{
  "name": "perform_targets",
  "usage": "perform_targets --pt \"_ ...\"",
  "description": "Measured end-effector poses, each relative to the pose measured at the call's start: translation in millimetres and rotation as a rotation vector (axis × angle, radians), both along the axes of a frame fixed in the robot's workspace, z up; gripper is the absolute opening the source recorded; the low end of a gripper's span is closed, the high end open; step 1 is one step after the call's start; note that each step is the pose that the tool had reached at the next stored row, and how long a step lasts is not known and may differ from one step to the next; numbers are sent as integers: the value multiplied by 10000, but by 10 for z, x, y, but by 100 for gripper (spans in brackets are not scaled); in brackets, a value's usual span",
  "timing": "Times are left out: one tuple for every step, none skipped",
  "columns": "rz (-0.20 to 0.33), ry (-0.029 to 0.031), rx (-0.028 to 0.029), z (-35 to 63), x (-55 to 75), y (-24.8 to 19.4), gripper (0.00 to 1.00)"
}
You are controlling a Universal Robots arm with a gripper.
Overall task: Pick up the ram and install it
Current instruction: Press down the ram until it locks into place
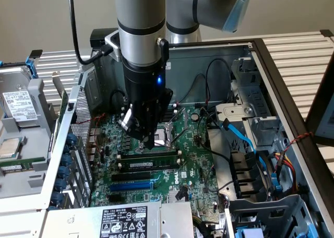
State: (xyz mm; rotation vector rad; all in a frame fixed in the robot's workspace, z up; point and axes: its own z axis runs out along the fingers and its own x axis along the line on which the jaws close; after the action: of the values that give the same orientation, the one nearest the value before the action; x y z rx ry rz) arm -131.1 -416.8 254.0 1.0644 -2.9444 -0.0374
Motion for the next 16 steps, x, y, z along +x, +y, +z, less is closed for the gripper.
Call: perform_targets --pt "-134 0 -1 0 0 0 10" --pt "-266 0 -1 0 0 0 10" --pt "-398 1 -3 0 -1 0 10" --pt "-518 0 -7 0 -1 0 10" --pt "-638 0 -18 0 -1 0 10" --pt "-738 0 -33 0 -1 0 10" --pt "-832 0 -51 0 -1 0 10" --pt "-936 0 -72 0 0 0 10" --pt "-1045 0 -93 0 0 0 10" --pt "-1138 -2 -124 0 -1 0 10" --pt "-1219 -3 -173 1 -1 0 10" --pt "-1295 -6 -227 1 -1 0 10" --pt "-1373 -9 -282 0 -1 0 10" --pt "-1452 -11 -322 0 0 0 10" --pt "-1565 -10 -338 0 0 -1 10" --pt "-1675 -8 -348 1 0 -1 10"
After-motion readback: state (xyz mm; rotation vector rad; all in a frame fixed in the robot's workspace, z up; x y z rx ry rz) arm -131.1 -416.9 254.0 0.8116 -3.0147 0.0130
